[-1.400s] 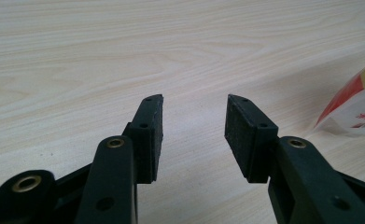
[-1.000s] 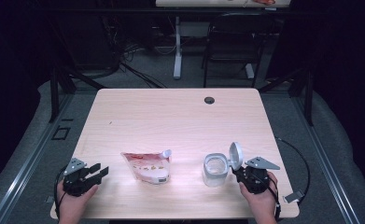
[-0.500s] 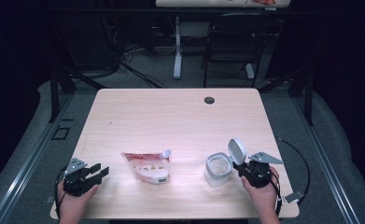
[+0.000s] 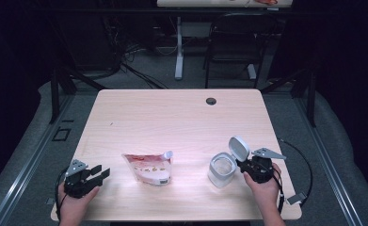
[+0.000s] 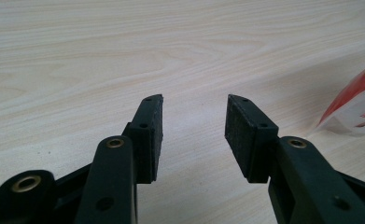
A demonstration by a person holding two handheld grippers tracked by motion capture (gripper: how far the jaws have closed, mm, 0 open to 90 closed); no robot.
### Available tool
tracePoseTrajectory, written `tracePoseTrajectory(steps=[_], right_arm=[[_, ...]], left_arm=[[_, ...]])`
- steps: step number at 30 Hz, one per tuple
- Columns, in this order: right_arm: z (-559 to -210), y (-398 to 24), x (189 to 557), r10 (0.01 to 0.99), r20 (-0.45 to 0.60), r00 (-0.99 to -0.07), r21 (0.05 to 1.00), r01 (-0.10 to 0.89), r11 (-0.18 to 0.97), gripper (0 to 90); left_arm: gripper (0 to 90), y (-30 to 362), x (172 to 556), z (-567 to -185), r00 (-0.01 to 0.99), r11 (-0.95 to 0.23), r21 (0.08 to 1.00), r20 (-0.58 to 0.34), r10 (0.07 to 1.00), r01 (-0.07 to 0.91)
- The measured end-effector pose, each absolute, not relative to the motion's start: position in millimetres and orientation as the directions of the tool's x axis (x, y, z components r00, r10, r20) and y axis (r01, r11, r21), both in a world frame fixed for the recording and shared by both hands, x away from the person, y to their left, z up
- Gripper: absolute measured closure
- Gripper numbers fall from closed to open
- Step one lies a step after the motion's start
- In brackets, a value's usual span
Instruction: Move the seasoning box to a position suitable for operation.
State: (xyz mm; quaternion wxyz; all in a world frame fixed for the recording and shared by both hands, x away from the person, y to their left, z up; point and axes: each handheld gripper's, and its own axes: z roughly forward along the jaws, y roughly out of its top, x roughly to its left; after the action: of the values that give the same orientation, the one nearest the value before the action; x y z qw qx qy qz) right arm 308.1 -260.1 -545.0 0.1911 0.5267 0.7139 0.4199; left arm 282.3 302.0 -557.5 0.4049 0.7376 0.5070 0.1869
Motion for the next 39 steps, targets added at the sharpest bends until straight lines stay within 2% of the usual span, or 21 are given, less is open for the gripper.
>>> tracePoseTrajectory(steps=[11,17,20,22,25,32,39], right_arm=[[-543,-258,312,0.914,0.153,-0.377,0.809,0.579,0.104,74.0],[-542,-261,305,0.909,0.169,-0.382,0.808,0.581,0.094,68.0],[-542,-262,302,0.911,0.160,-0.380,0.806,0.582,0.102,67.9],[-541,-264,299,0.914,0.155,-0.375,0.808,0.580,0.101,68.4],[-538,-267,294,0.917,0.163,-0.364,0.816,0.573,0.082,75.1],[-536,-267,299,0.915,0.164,-0.369,0.825,0.560,0.078,82.3],[-538,-264,306,0.915,0.168,-0.366,0.824,0.562,0.074,83.3]], left_arm=[[57.2,302,282,-557,0.417,-0.158,0.788,-0.134,0.899,0.595],[57.1,303,281,-556,0.420,-0.158,0.793,-0.133,0.898,0.589],[57.2,303,281,-555,0.419,-0.159,0.793,-0.131,0.899,0.588],[57.1,303,281,-555,0.419,-0.157,0.793,-0.133,0.898,0.589],[57.1,304,282,-555,0.419,-0.155,0.794,-0.134,0.898,0.587],[57.2,303,283,-555,0.424,-0.163,0.793,-0.130,0.896,0.588],[57.1,302,284,-556,0.421,-0.161,0.790,-0.132,0.898,0.591]])
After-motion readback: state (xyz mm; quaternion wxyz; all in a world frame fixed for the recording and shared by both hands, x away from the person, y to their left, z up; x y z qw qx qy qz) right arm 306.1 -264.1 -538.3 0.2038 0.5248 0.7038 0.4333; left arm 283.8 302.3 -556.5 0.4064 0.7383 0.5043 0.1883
